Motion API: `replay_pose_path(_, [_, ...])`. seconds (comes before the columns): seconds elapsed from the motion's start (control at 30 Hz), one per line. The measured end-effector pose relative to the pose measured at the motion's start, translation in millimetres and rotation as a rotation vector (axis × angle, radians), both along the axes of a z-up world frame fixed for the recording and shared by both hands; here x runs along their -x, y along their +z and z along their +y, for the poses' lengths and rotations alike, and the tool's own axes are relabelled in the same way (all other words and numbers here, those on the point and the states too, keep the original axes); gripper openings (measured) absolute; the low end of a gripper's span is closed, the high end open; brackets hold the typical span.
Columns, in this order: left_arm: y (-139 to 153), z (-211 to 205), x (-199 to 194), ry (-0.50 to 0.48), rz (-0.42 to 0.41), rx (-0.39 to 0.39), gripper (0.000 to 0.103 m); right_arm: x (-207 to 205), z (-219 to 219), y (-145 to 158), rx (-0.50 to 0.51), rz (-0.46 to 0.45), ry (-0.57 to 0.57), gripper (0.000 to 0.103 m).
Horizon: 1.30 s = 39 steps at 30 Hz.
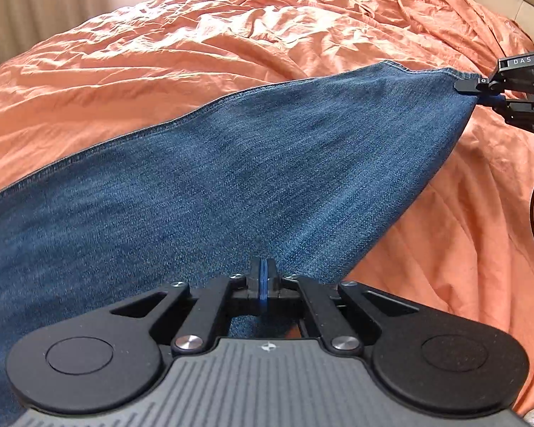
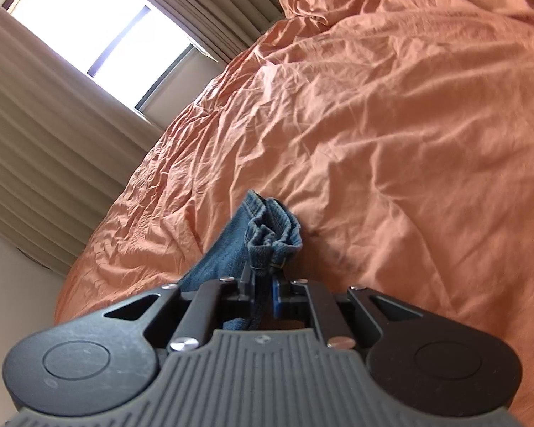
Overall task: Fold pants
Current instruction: 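Lift the leg hems with the right tool and fold them over onto the waistband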
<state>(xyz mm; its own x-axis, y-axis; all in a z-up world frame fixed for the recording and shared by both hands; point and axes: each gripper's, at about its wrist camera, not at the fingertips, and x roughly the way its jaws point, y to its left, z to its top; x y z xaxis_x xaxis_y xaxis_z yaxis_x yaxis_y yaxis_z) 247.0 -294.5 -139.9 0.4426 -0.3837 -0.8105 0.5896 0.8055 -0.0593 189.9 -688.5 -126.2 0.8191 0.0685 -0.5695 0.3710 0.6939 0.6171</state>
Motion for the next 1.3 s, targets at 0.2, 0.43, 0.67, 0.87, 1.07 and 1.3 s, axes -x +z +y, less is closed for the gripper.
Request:
replay_pose_path(0.2, [20, 25, 23, -0.072, 0.044, 0.050, 0.008, -9, 50, 75, 0.186, -0.090, 0.098, 0.003])
replay_pose_path(0.43, [66, 107, 31, 0.013, -0.031, 0.124, 0.009, -25, 134, 150, 0.332, -0.163, 0.213, 0.003])
replay_pose_path(0.67, [101, 209, 24, 0.204, -0.092, 0.163, 0.009, -51, 246, 179, 0.385, -0.192, 0.301, 0.003])
replay_pose_path(0.87, [106, 280, 29, 0.328, -0.101, 0.215, 0.009, -69, 346, 146, 0.320, -0.193, 0.382, 0.003])
replay_pose_path(1.07, [80, 322, 31, 0.394, -0.054, 0.241, 0.009, -63, 439, 49, 0.259, -0.072, 0.546, 0.003])
replay_pose_path(1.3, [57, 339, 27, 0.414, 0.010, 0.309, 0.016, -47, 483, -36, 0.301, 0.076, 0.672, 0.014])
